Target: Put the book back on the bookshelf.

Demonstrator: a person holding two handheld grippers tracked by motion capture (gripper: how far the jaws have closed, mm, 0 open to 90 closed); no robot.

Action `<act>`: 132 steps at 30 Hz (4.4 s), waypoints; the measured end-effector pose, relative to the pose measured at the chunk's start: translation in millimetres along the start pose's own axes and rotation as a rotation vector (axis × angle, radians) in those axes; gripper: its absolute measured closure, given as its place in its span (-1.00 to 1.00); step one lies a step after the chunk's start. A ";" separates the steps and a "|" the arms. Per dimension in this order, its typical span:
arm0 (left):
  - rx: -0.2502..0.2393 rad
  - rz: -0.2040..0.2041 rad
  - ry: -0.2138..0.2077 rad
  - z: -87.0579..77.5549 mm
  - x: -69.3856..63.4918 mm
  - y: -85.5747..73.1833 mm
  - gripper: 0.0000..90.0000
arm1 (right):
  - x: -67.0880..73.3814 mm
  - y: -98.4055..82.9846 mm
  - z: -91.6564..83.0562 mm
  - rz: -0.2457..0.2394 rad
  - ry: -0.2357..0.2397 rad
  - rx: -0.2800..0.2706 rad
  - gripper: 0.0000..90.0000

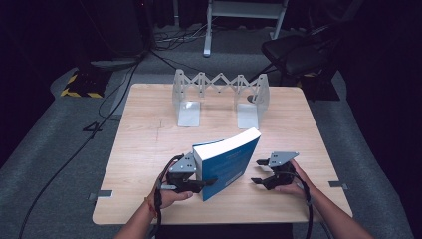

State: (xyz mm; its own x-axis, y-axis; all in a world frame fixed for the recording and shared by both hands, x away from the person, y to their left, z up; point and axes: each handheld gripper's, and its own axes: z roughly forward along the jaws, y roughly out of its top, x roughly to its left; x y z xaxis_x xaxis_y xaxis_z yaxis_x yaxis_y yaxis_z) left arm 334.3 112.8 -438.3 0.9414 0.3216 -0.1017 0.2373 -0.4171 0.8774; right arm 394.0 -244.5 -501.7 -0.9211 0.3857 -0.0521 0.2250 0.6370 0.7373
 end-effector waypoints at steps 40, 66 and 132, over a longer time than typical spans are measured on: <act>-0.126 -0.018 -0.113 5.5 17.0 9.9 0.32 | 1.2 -0.4 2.9 0.003 0.047 -0.017 -0.41; -0.082 0.056 -0.110 16.8 8.0 17.4 0.28 | 19.9 6.5 4.7 -0.066 0.125 -0.084 -0.21; 0.009 0.090 0.260 8.5 -2.1 -4.9 -0.17 | 54.0 34.6 -22.6 -0.135 0.071 -0.281 0.27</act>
State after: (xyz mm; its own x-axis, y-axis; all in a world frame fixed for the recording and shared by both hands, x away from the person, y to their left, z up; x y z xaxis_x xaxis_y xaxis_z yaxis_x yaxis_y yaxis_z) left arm 333.1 106.9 -446.4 0.8659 0.4900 0.1011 0.1590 -0.4612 0.8729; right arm 344.8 -216.7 -463.7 -0.9589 0.2560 -0.1223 0.0117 0.4665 0.8845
